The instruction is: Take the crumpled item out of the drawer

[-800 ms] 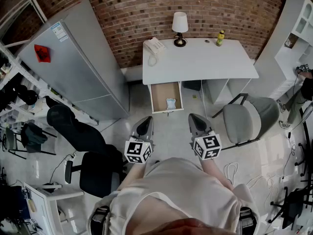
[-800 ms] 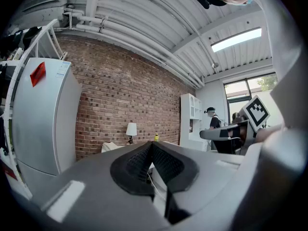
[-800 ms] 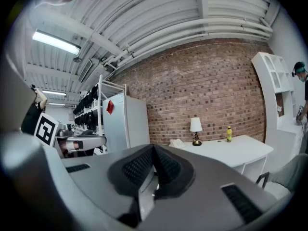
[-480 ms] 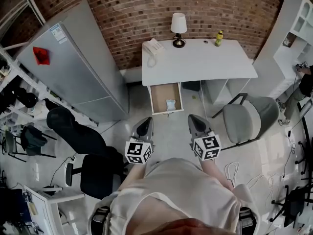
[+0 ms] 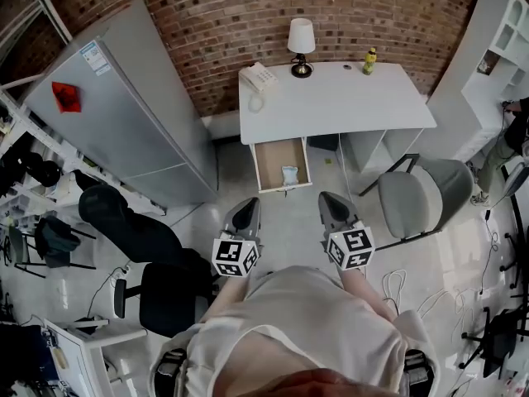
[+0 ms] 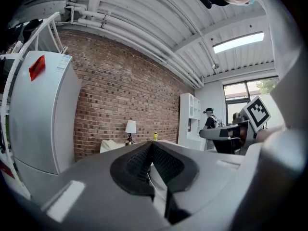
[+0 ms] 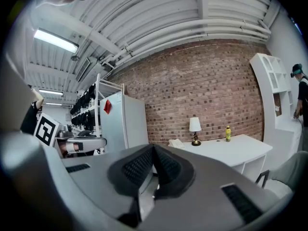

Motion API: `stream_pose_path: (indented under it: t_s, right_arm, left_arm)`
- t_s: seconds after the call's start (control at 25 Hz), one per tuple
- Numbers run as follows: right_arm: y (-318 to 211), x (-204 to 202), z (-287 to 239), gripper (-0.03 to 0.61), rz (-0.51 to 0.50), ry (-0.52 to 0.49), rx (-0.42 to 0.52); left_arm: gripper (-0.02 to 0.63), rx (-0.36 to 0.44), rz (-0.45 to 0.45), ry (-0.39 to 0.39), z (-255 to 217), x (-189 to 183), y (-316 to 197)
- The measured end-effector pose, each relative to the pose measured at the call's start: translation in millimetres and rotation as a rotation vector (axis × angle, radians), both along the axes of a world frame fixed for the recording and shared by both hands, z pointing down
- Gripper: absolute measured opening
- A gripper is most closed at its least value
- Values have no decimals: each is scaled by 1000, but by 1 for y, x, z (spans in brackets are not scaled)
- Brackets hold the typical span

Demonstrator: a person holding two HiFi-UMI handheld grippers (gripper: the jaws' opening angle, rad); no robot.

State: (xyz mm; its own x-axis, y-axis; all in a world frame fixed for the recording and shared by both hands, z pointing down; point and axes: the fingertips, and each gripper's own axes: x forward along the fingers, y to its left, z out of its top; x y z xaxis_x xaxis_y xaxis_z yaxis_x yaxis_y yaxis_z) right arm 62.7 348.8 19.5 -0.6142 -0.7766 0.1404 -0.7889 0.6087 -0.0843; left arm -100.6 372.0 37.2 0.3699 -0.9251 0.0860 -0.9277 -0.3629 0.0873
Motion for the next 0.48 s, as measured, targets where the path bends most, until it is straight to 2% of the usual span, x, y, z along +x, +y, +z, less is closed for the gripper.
stream_pose_path:
  t_s: [0.48]
  right_arm:
    - [-10,-35,5,8,59,11,-5]
  left_arm:
    - [8,-8,46,13,6,-38,-17]
